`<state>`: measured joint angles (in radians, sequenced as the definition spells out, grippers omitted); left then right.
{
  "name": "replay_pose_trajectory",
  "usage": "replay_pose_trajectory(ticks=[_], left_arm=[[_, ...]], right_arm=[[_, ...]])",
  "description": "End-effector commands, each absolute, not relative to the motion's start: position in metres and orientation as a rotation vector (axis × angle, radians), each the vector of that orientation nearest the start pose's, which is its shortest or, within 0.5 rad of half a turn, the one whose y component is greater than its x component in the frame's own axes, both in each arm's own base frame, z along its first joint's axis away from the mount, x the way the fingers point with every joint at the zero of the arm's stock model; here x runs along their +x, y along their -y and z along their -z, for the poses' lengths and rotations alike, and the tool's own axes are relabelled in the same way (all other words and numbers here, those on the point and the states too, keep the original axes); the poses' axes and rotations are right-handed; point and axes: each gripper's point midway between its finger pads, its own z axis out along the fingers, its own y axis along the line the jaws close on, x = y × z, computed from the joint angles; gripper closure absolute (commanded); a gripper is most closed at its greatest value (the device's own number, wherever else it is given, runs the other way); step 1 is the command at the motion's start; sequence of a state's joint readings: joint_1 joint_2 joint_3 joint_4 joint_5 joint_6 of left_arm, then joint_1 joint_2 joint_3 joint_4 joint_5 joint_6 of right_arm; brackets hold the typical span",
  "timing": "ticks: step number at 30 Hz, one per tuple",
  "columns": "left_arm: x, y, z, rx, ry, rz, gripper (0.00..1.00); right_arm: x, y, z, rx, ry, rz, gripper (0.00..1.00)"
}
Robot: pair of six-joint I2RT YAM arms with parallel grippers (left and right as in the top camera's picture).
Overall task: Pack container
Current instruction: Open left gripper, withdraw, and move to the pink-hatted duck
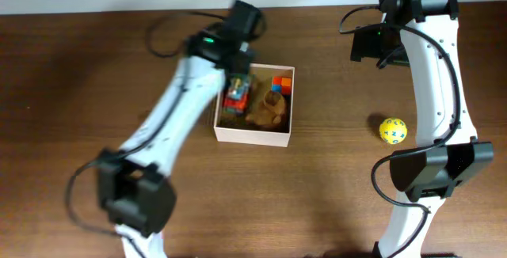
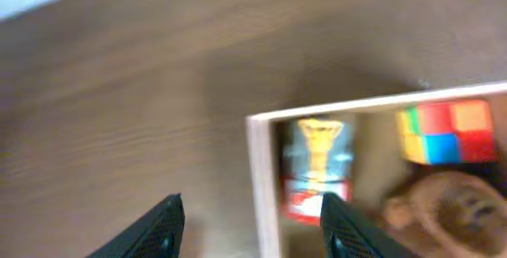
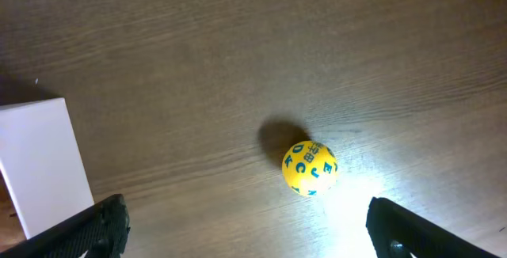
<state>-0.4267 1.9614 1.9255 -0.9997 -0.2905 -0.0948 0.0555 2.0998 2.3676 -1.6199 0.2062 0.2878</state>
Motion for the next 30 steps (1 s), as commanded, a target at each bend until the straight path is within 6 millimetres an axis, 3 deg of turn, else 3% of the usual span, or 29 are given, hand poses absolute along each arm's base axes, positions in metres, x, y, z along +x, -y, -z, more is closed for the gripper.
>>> replay_pose_trajectory(ticks=[1, 6, 11, 21, 26, 30], left_arm=[[0.463, 0.106, -0.251, 0.153, -2.484, -0.151, 0.43], [0.438, 0.041, -0.231, 0.007, -2.663, -0.114, 0.42], [0.419, 0.007, -0.19, -0.075, -2.793, -0.163, 0.43], [0.392, 0.013, -0.091, -0.077, -2.926, -0.071, 0.43], [0.373, 0.009, -0.061, -0.077, -2.983, -0.102, 0.43], [0.364, -0.003, -0.048, -0.084, -2.995, -0.212, 0.43]], right_arm=[[0.426, 0.016, -0.244, 0.388, -2.808, 0.245, 0.01], [0.426, 0.016, -0.244, 0.388, -2.808, 0.245, 0.01], [0.426, 0.016, -0.244, 0.388, -2.808, 0.245, 0.01], [0.426, 0.016, -0.244, 0.388, -2.808, 0.245, 0.01], [0.426, 0.016, -0.244, 0.388, -2.808, 0.245, 0.01], [0.426, 0.016, -0.244, 0.388, -2.808, 0.245, 0.01]])
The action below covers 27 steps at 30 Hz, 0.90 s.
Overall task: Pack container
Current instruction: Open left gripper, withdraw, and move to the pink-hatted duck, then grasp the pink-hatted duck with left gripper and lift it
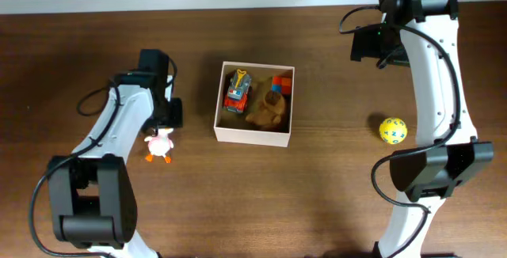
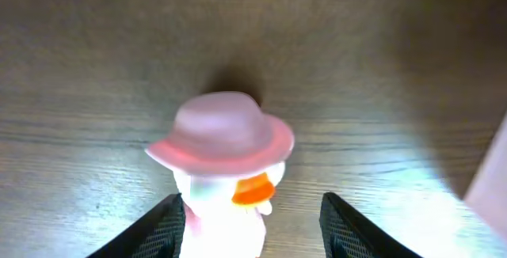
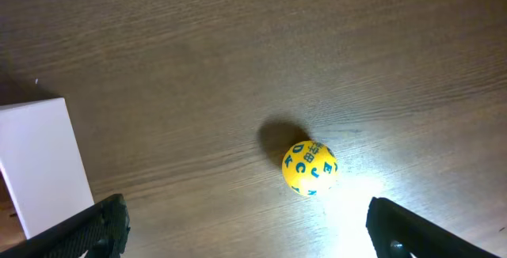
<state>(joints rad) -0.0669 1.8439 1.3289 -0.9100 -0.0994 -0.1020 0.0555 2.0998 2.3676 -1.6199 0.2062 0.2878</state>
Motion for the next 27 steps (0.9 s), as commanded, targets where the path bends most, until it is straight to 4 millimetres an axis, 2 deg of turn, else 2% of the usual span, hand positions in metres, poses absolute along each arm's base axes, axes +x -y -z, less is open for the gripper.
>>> replay_pose_trajectory(ticks=[1, 5, 12, 14, 15, 17, 19, 22, 27], left_arm=[[0.362, -0.008, -0.045, -0.085, -2.992, -0.247, 0.43], [0.357, -0.016, -0.033, -0.089, -2.983, -0.317, 0.42], [0.339, -0.013, 0.0, -0.103, -2.998, -0.282, 0.41], [0.336, -0.013, 0.002, -0.102, -3.004, -0.283, 0.45], [0.336, -0.013, 0.002, -0.102, -3.004, -0.281, 0.53], [0.339, -0.012, -0.002, -0.103, -2.991, -0.276, 0.67], [0.343, -0.011, -0.01, -0.105, -2.97, -0.264, 0.75], [0.353, -0.004, -0.029, -0.105, -2.925, -0.193, 0.76], [0.368, 0.017, -0.082, -0.087, -2.815, -0.006, 0.78]], right_arm=[[0.426, 0.016, -0.244, 0.388, -2.808, 0.245, 0.01], [0.426, 0.016, -0.244, 0.388, -2.808, 0.245, 0.01], [0.426, 0.016, -0.244, 0.388, -2.808, 0.245, 0.01], [0.426, 0.016, -0.244, 0.388, -2.808, 0.245, 0.01], [0.426, 0.016, -0.244, 0.388, -2.808, 0.245, 0.01], [0.426, 0.016, -0.244, 0.388, -2.808, 0.245, 0.01], [0.426, 0.016, -0.244, 0.388, -2.808, 0.245, 0.01], [0.426, 0.016, -0.244, 0.388, -2.809, 0.245, 0.01], [0.426, 0.016, -0.244, 0.388, -2.808, 0.245, 0.01]])
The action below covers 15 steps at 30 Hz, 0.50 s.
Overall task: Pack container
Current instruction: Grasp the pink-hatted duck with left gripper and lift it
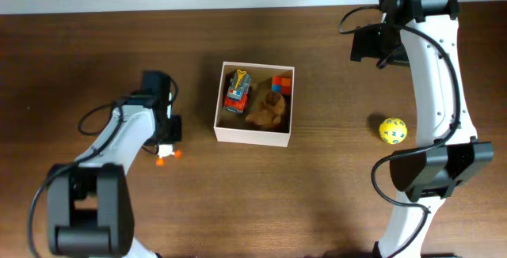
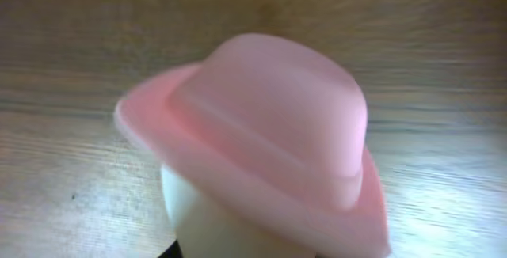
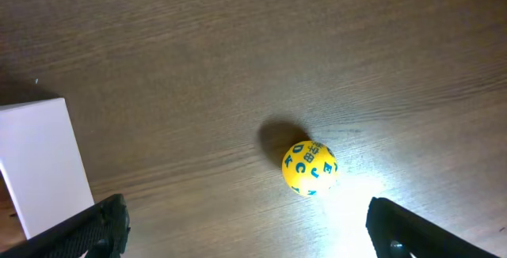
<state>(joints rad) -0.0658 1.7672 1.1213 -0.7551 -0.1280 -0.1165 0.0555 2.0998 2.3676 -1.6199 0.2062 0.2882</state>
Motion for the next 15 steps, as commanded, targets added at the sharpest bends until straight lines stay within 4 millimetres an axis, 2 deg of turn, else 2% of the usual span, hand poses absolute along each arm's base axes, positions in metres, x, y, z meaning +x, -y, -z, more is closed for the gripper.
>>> replay_pose_trajectory(ticks=[1, 6, 9, 12, 15], left_arm=[[0.371, 0.023, -0.096, -0.079, -2.784, 0.038, 0.78], [0.372, 0.054, -0.161, -0.002, -2.613, 0.262, 0.78], [0.369, 0.069, -0.196, 0.058, -2.503, 0.301, 0.79], [0.367, 0.089, -0.224, 0.131, -2.402, 0.329, 0.81], [0.368, 0.114, -0.238, 0.241, -2.329, 0.352, 0.91]], right_arm=[[0.426, 0.016, -0.244, 0.388, -2.808, 0.245, 0.01], [0.426, 0.016, -0.244, 0.388, -2.808, 0.245, 0.01], [0.426, 0.016, -0.244, 0.388, -2.808, 0.245, 0.01], [0.426, 0.016, -0.244, 0.388, -2.808, 0.245, 0.01], [0.426, 0.016, -0.244, 0.388, -2.808, 0.245, 0.01]])
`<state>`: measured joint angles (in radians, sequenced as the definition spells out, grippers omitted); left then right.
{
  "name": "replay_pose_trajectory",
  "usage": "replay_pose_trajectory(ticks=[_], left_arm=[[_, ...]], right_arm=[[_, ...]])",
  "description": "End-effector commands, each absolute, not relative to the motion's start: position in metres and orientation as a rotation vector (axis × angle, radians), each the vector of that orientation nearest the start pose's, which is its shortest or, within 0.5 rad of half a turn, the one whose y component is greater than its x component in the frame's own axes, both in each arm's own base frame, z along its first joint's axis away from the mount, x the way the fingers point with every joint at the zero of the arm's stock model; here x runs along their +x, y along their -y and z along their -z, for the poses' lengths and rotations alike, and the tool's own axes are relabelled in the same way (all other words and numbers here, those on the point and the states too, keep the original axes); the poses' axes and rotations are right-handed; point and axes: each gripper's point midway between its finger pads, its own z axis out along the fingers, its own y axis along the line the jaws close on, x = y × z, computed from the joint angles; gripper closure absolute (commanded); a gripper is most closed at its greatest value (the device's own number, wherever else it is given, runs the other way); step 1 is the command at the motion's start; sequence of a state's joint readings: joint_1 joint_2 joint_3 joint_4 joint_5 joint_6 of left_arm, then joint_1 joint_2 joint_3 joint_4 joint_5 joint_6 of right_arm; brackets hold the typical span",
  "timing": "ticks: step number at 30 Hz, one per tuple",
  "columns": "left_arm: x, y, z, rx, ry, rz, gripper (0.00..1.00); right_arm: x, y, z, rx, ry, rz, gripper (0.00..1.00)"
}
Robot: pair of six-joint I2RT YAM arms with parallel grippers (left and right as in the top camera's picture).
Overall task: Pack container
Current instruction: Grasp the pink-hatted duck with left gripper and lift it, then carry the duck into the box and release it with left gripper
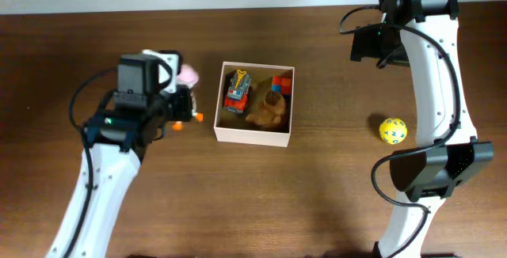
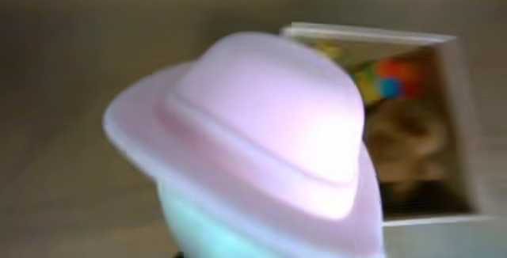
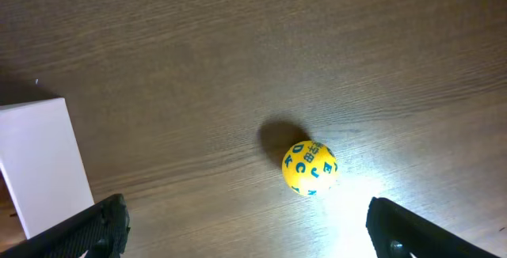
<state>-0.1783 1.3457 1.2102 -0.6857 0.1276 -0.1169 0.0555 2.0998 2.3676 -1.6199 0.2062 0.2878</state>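
A white toy duck in a pink hat fills the left wrist view and hides the fingers. Seen from overhead, my left gripper is shut on the duck, which hangs above the table just left of the white box. The box holds a toy truck, a brown plush and a coloured cube. A yellow ball with blue letters lies on the table to the right of the box. My right gripper is open, high above the ball.
The table is dark brown wood. The box's white wall shows at the left of the right wrist view. The right arm's base stands at the front right, near the ball.
My left gripper was low over the duck on the table, well left of the box. Now the duck is off the table in the gripper, close to the box's left wall. The right arm has not moved.
My left gripper stood open over the box's left corner, the truck inside. It was then open above the duck standing on the table to the left, then down around the duck. The duck is now lifted beside the box. Ball and right arm stayed put.
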Motion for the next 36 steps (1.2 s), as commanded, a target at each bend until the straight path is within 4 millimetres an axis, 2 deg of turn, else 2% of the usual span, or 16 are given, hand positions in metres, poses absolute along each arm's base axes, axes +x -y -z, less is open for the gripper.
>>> replay_pose_trajectory(ticks=[1, 7, 10, 13, 18, 21, 23, 28, 30, 33, 36], left_arm=[[0.367, 0.125, -0.24, 0.31, -2.304, 0.351, 0.92], [0.37, 0.182, -0.237, 0.66, -2.176, 0.322, 0.93], [0.376, 0.199, -0.227, 0.786, -2.133, 0.29, 0.93], [0.385, 0.207, -0.208, 0.862, -2.13, 0.266, 0.93], [0.398, 0.213, -0.164, 0.956, -2.174, 0.235, 0.92], [0.405, 0.216, -0.141, 0.983, -2.203, 0.228, 0.84], [0.408, 0.218, -0.129, 0.988, -2.217, 0.229, 0.82], [0.41, 0.219, -0.116, 0.995, -2.24, 0.23, 0.81], [0.408, 0.218, -0.115, 0.998, -2.25, 0.231, 0.75], [0.403, 0.215, -0.11, 1.006, -2.279, 0.228, 0.7], [0.396, 0.205, -0.102, 1.01, -2.338, 0.184, 0.62]], right_arm=[[0.426, 0.016, -0.244, 0.388, -2.808, 0.245, 0.01], [0.426, 0.016, -0.244, 0.388, -2.808, 0.245, 0.01], [0.426, 0.016, -0.244, 0.388, -2.808, 0.245, 0.01], [0.426, 0.016, -0.244, 0.388, -2.808, 0.245, 0.01], [0.426, 0.016, -0.244, 0.388, -2.808, 0.245, 0.01], [0.426, 0.016, -0.244, 0.388, -2.808, 0.245, 0.01], [0.426, 0.016, -0.244, 0.388, -2.808, 0.245, 0.01], [0.426, 0.016, -0.244, 0.388, -2.808, 0.245, 0.01], [0.426, 0.016, -0.244, 0.388, -2.808, 0.245, 0.01], [0.426, 0.016, -0.244, 0.388, -2.808, 0.245, 0.01], [0.426, 0.016, -0.244, 0.388, -2.808, 0.245, 0.01]])
